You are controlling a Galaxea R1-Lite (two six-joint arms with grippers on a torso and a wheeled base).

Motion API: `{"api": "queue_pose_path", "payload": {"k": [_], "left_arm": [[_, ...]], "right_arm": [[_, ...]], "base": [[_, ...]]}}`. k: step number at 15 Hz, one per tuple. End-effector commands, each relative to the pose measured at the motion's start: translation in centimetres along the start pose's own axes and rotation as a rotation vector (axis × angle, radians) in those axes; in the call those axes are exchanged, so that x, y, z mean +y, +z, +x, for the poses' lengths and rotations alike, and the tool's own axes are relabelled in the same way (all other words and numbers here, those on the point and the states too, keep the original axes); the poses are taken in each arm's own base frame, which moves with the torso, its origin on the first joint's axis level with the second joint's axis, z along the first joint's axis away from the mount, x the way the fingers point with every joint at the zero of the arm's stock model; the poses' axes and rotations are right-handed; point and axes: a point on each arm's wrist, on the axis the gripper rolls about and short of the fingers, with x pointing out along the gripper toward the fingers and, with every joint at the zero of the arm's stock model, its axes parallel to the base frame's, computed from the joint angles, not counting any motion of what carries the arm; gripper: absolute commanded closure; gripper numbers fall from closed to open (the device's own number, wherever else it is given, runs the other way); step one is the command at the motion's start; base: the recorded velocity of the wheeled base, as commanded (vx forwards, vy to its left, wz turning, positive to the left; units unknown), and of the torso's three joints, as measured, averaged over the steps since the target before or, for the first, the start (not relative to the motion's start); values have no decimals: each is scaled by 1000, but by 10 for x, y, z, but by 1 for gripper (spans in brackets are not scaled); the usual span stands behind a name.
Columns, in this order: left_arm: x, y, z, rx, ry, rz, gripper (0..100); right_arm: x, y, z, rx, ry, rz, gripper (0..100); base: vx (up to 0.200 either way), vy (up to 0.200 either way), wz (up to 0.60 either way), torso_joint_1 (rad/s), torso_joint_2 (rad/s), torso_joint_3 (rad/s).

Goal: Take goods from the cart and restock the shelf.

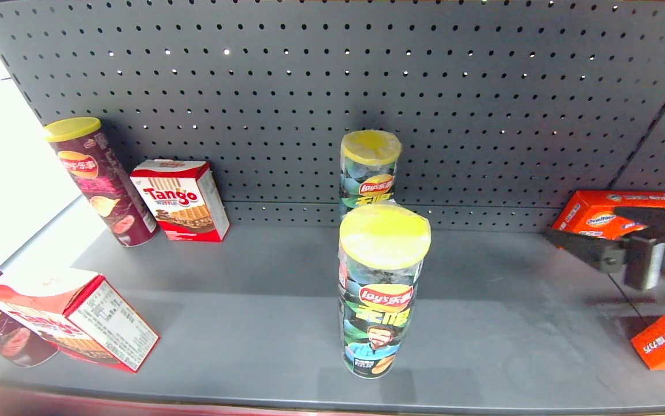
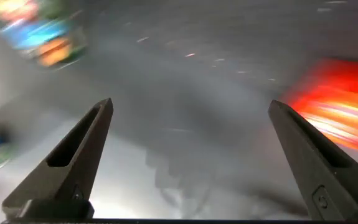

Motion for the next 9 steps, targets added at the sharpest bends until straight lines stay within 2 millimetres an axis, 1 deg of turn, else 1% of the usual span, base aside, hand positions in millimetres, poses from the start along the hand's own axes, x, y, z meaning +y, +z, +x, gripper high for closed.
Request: {"api": "queue_pose_path", "payload": {"k": [1,2,4,5,6,7,8,9], "left_arm": [[0,0,0,0,-2,1,0],[0,0,0,0,-2,1,0],[0,0,0,2,-4,2,0],[0,0,0,2,-5,2,0],[0,0,0,0,-5,1,0],[0,0,0,0,-4,1,0],[0,0,0,0,-4,1,0],[0,0,0,-1,-4,1,0]], "right_arm": [[-26,-22,-95,-189,-247,42,0],[-23,-33,-113,-223,-269,38,0],[-17,-61,-142,-282,-302,34,0],[-10,-96,-161,-269,-321,12,0],[-5,-114,-173,-266,-323,12,0],[-1,-133,-182,-245,-324,12,0],[1,-144,-187,-232,-319,22,0],[1,-151,-180,-222,-317,71,0]], "base": [[0,0,0,0,0,0],[0,0,0,0,0,0],[0,0,0,0,0,0],[0,0,0,0,0,0],[0,0,0,0,0,0],[0,0,0,0,0,0],[0,0,0,0,0,0],[0,0,0,0,0,0]]}}
